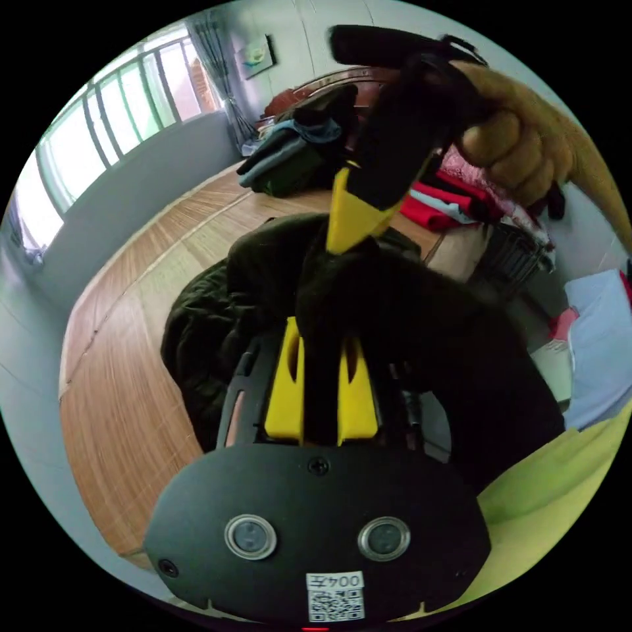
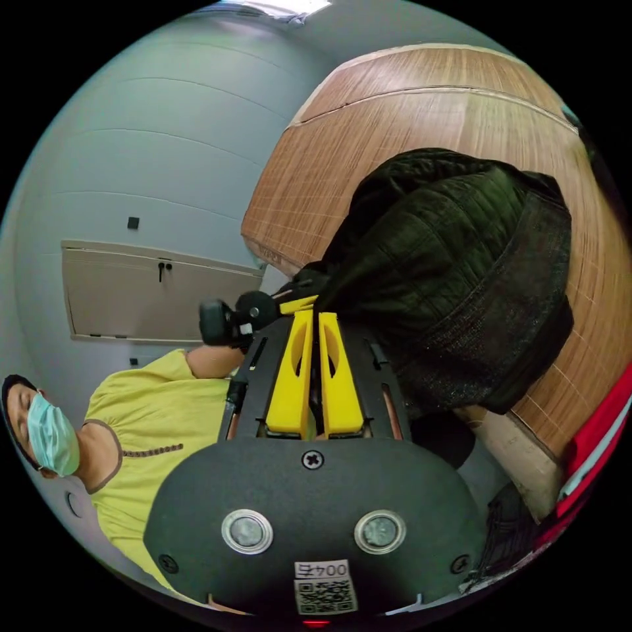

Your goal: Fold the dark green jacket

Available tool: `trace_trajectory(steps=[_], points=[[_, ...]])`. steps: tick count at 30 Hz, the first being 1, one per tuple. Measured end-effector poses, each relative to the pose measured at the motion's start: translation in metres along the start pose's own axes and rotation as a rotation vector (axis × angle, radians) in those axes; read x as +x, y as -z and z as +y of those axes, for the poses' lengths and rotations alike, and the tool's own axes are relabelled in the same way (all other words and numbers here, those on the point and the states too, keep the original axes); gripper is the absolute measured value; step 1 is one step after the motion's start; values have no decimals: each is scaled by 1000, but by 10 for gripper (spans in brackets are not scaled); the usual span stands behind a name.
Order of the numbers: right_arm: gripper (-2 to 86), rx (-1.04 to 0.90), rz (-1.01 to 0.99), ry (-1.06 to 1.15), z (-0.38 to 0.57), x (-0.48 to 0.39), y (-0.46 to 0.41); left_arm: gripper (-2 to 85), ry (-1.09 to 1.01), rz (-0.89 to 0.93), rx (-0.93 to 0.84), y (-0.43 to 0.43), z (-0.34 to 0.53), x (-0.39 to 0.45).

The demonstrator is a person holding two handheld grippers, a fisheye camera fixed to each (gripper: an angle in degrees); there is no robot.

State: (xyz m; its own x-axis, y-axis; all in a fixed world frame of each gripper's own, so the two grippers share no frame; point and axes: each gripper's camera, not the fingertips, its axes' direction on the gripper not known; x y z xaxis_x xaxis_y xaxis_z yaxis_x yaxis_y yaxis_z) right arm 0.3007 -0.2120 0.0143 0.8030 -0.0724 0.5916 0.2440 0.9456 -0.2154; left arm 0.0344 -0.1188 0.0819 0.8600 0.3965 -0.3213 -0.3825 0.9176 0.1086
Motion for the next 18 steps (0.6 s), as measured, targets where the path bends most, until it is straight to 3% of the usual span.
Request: trace_trajectory(steps=[2, 6, 12, 15, 18], points=[[44, 97, 61, 17, 18, -7, 14, 27, 45, 47, 38, 17, -5, -14], [113, 333, 234, -12, 76, -15, 28, 8, 20, -77, 46, 58, -25, -19], [163, 504, 431, 80, 140, -76, -28, 4, 114, -194, 39, 92, -43, -29], [166, 525, 640, 173, 155, -114, -81, 3, 126, -229, 35, 98, -44, -25], [172, 425, 750, 176, 151, -125, -127, 4, 118, -264, 24, 102, -46, -19]])
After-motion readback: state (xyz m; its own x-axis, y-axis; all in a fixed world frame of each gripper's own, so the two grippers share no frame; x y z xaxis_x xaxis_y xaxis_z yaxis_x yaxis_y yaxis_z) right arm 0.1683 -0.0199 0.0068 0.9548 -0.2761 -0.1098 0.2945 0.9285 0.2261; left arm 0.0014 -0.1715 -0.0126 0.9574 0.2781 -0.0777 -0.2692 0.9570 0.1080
